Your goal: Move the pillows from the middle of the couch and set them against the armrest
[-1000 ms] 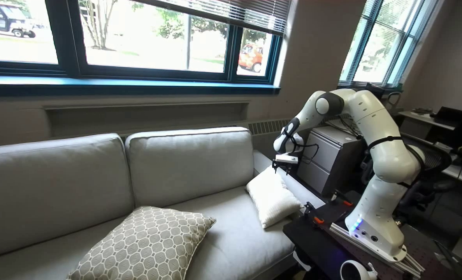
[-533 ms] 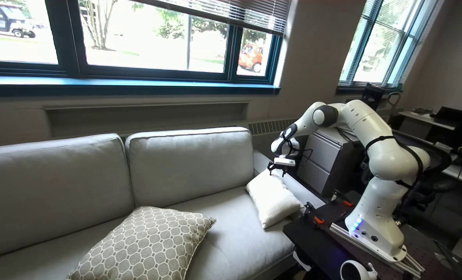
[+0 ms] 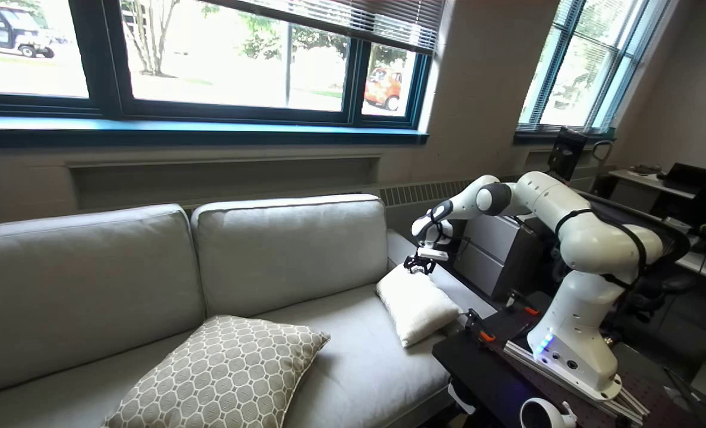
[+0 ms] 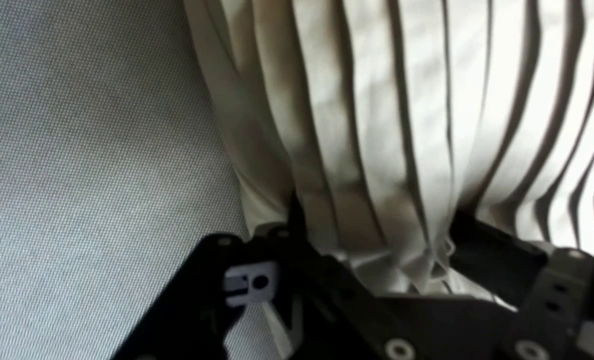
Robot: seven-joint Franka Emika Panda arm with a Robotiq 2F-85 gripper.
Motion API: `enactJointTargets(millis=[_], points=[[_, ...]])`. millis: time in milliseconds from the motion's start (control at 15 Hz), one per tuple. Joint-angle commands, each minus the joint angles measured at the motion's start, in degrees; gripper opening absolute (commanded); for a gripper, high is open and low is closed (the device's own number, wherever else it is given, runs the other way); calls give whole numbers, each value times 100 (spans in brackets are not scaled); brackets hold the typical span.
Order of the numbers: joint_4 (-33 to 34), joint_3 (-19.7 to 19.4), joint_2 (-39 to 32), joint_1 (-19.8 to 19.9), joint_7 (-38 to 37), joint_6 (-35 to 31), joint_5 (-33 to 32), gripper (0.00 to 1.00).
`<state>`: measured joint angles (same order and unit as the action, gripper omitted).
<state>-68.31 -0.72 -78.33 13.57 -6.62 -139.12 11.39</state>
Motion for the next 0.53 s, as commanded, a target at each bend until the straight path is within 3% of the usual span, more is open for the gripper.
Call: enactJointTargets(millis=[0, 267, 467], points=[[710, 160, -340, 154, 269, 366, 48, 37], [469, 126, 5, 43, 176, 291, 22, 10], [147, 47, 381, -110, 125, 79, -29, 5]])
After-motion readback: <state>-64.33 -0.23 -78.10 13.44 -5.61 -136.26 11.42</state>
